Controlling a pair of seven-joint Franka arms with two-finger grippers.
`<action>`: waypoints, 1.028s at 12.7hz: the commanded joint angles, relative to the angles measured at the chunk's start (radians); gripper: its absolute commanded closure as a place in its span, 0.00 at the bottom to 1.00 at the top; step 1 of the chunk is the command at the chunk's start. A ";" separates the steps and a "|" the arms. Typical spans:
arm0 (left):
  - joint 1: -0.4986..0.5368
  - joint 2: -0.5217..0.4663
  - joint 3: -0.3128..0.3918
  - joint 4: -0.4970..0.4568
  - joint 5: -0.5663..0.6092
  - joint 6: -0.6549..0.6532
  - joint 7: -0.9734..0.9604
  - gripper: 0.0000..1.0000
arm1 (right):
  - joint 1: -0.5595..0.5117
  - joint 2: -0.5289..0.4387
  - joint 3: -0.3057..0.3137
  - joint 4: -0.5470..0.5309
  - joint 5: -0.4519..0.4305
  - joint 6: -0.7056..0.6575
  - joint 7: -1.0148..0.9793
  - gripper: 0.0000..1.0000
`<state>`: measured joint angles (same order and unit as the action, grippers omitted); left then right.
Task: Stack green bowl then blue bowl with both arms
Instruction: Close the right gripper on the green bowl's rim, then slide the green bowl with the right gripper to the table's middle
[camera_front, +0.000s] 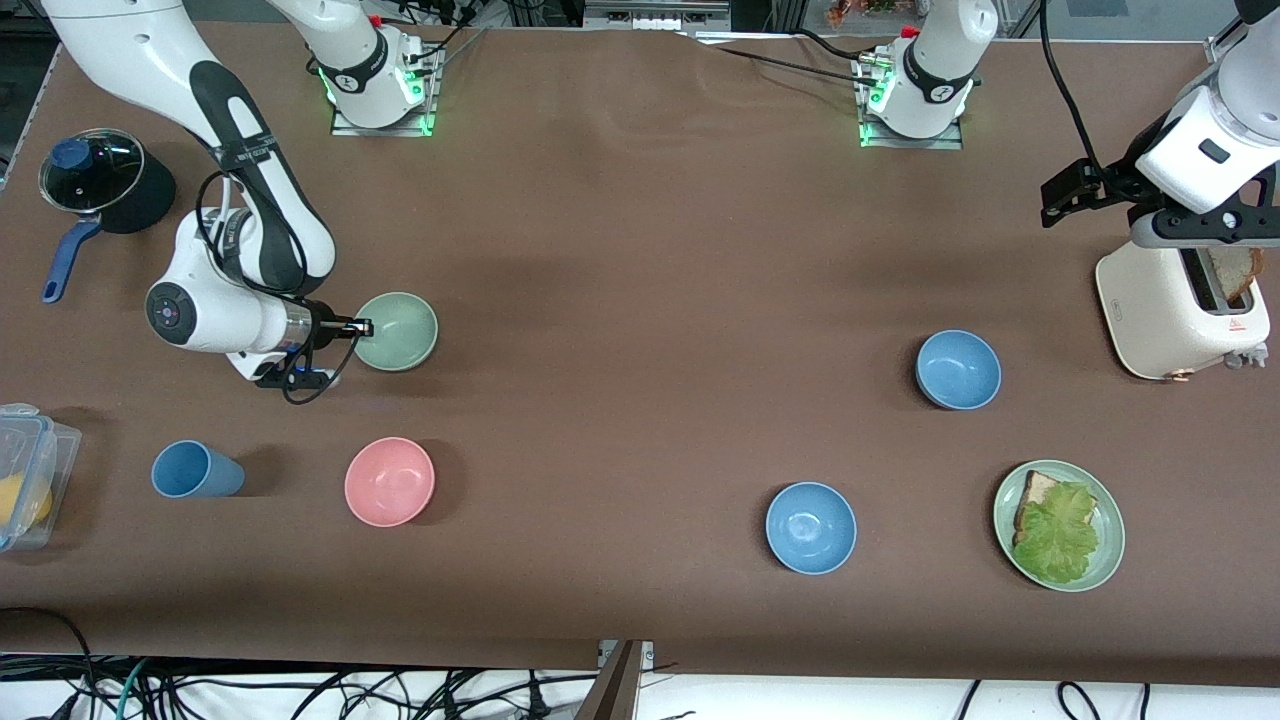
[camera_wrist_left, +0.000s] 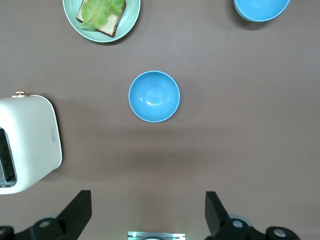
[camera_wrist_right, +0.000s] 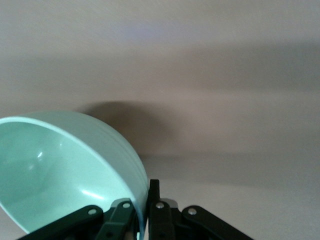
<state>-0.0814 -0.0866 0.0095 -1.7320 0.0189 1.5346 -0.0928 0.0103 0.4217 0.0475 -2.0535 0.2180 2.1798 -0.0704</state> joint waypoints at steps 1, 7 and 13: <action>0.002 0.005 -0.002 0.023 -0.017 -0.020 -0.007 0.00 | 0.031 0.002 0.014 0.099 0.049 -0.086 0.050 1.00; 0.002 0.005 -0.002 0.023 -0.017 -0.025 -0.007 0.00 | 0.347 0.110 0.014 0.300 0.070 -0.080 0.574 1.00; 0.003 0.005 0.001 0.023 -0.017 -0.027 -0.002 0.00 | 0.543 0.253 0.014 0.450 0.190 0.055 0.837 1.00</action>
<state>-0.0813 -0.0866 0.0104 -1.7317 0.0189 1.5293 -0.0929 0.5178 0.6272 0.0706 -1.6552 0.3491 2.1908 0.7299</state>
